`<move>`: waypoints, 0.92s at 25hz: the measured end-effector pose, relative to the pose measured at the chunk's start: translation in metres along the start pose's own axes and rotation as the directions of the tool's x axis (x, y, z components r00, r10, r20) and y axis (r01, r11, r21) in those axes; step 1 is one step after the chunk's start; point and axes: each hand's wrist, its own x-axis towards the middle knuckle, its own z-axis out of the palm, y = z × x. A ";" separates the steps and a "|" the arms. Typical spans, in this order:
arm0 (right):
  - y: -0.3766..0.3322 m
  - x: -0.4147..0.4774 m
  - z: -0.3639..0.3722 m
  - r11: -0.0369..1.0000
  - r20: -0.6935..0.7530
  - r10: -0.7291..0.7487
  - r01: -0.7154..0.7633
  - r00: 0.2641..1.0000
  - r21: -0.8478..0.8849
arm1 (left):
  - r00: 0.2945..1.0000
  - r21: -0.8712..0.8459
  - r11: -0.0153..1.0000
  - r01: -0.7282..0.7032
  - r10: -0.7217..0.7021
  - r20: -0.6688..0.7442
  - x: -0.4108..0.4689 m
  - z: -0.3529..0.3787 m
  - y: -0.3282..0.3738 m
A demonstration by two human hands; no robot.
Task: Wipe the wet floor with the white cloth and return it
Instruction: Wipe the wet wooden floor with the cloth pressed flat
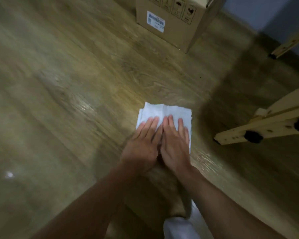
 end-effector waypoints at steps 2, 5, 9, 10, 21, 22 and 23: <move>-0.004 0.009 0.006 0.998 0.016 -0.007 0.008 1.000 -0.065 | 0.997 -0.003 0.999 0.033 -0.033 0.073 0.003 0.002 0.002; 0.008 0.031 -0.004 0.992 0.058 -0.100 0.103 0.993 -0.067 | 0.973 0.012 0.979 0.202 -0.202 0.113 0.018 0.006 0.006; 0.007 0.074 -0.007 0.987 0.077 -0.135 0.141 0.988 -0.080 | 0.964 -0.056 0.966 0.251 -0.245 0.103 0.042 0.009 -0.011; 0.004 0.081 -0.009 0.989 0.072 -0.121 0.127 0.990 -0.079 | 0.963 -0.055 0.966 0.252 -0.245 0.115 0.047 0.006 -0.017; -0.042 -0.017 0.044 0.953 -0.026 -0.255 0.247 0.966 -0.177 | 0.961 0.068 0.961 0.266 -0.271 0.064 -0.093 0.019 -0.005; -0.050 0.001 0.043 0.953 -0.032 -0.256 0.246 0.966 -0.176 | 0.946 0.039 0.947 0.318 -0.319 0.049 -0.081 0.017 -0.014; -0.057 0.018 0.039 0.955 -0.028 -0.253 0.245 0.967 -0.164 | 0.933 0.015 0.934 0.358 -0.358 0.036 -0.071 0.013 -0.022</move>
